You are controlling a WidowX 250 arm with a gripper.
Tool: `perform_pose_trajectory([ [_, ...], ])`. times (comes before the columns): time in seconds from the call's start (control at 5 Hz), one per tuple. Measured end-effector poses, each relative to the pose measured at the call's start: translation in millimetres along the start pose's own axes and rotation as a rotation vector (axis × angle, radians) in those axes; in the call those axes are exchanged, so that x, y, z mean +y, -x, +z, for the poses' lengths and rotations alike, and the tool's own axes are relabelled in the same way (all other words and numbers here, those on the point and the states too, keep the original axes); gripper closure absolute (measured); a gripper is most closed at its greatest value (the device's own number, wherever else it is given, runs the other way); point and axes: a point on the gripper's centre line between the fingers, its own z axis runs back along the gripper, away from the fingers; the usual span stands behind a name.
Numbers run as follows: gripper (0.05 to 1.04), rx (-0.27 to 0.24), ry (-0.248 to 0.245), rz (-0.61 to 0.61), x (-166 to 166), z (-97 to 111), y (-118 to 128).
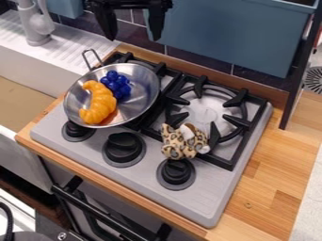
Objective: Move the blue grapes to the right side burner
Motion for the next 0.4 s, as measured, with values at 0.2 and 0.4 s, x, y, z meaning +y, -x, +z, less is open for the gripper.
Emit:
perform_pose_trajectory([
  [0.2,0.085,0.038,-0.003,0.001,1.3,-11.6,4.4],
  [0.4,0.085,0.023,0.012,0.001,13.4,-20.1,3.5],
])
